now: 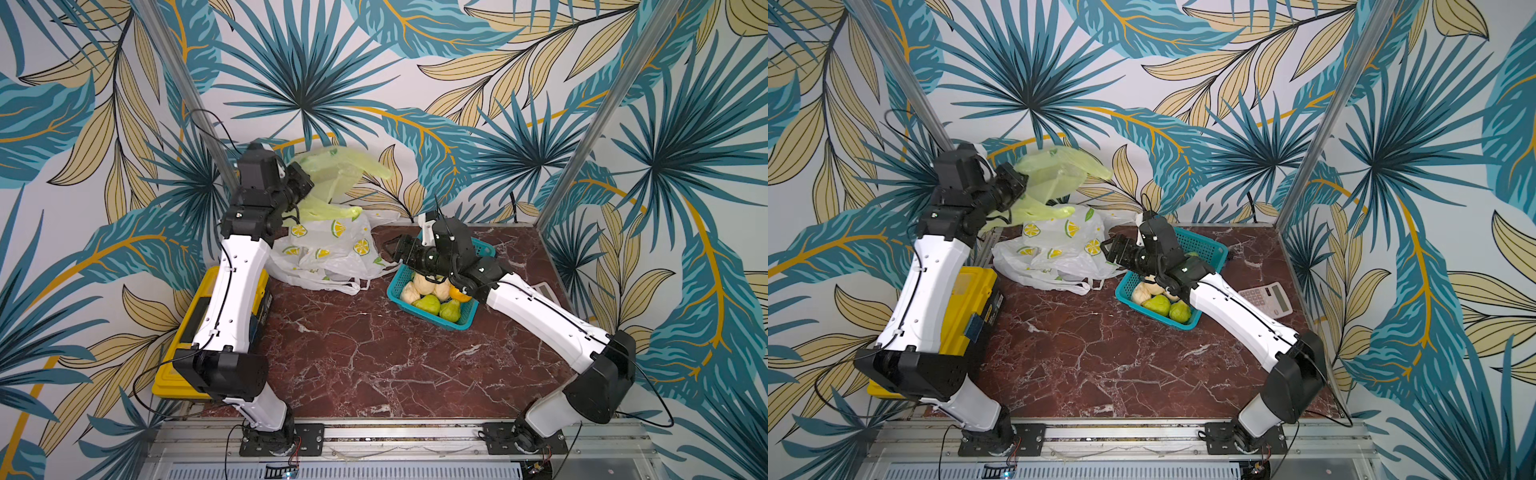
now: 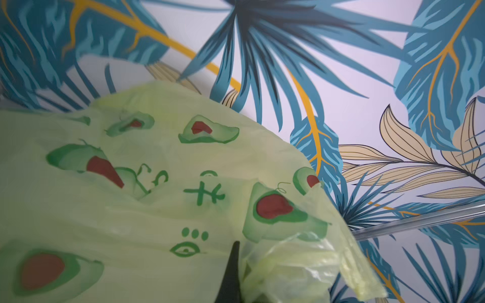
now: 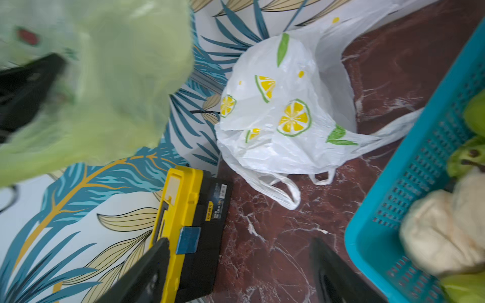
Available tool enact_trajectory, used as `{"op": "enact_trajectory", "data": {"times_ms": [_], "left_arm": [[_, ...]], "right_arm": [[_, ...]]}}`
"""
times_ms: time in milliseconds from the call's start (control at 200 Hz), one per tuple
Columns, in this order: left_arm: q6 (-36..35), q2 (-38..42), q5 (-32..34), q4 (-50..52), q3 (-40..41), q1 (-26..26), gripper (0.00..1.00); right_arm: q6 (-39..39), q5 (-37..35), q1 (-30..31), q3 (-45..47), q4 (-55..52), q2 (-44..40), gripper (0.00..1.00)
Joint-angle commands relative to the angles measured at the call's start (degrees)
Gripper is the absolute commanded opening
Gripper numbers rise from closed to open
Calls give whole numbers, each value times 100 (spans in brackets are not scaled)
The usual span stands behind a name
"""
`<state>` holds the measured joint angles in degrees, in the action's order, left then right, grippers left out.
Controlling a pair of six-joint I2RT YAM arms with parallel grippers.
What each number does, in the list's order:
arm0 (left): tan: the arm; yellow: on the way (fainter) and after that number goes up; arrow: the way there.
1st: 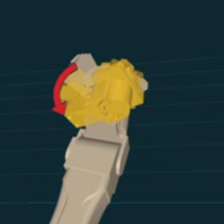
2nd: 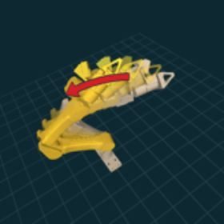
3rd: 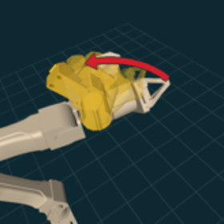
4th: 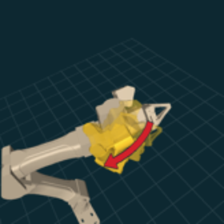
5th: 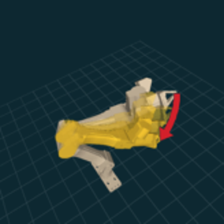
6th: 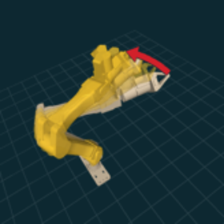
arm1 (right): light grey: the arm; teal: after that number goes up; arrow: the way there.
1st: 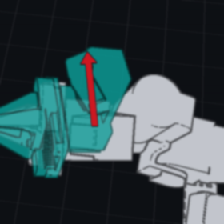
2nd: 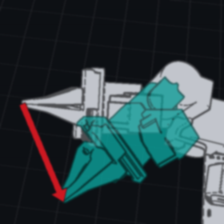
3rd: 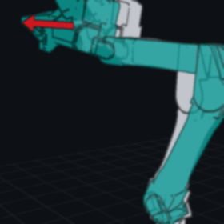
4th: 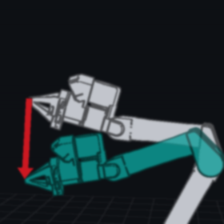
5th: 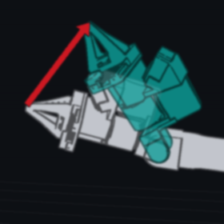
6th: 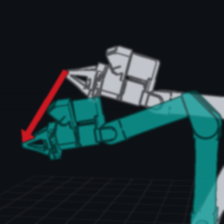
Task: Place the pears into plastic bags & tie knots
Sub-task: Pick up the plastic bag from the corner of the board.
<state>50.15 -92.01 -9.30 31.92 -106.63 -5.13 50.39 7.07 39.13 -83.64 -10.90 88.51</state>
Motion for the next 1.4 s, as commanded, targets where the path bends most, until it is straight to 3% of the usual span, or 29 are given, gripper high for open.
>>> {"op": "enact_trajectory", "data": {"times_ms": [0,100,240,426,586,701,751,796,901,991,1106,1267,1397], "left_arm": [[1441,538,-121,-1036,1154,-300,2],[1981,1018,328,-1724,2209,-600,2],[2445,1438,836,-2270,3068,-1004,3],[2622,1676,1215,-2384,3563,-1455,3],[2841,1753,1501,-2438,3854,-1839,3],[2828,1834,1602,-2467,4026,-1975,5],[2780,1889,1553,-2463,4084,-1979,6],[2632,1975,1543,-2454,4123,-1975,9],[2000,2265,1698,-2397,4241,-1968,25],[1445,2517,1619,-1931,4207,-1868,50],[538,2657,1324,-676,3664,-1534,67],[-859,2564,797,463,2703,-1054,79],[-1921,2187,219,945,1845,-912,86]], "right_arm": [[517,-477,210,275,1220,-326,87],[692,-796,385,485,1403,-413,91],[1224,-1178,621,458,1151,-284,92],[2033,-1551,630,209,535,172,91],[1927,-1925,628,-353,127,739,87],[1891,-1838,626,-945,-361,1275,75],[1782,-1850,622,-1068,-442,1392,52],[1535,-1836,613,-1091,-364,1423,36],[667,-1183,473,-1318,-314,1474,20],[-331,-438,271,-1823,-944,1554,16],[-1524,500,26,-2068,-1806,1491,13],[-3601,1309,-65,-2348,-3398,1349,12],[-4751,1137,-73,-2377,-4542,1146,13]]}}
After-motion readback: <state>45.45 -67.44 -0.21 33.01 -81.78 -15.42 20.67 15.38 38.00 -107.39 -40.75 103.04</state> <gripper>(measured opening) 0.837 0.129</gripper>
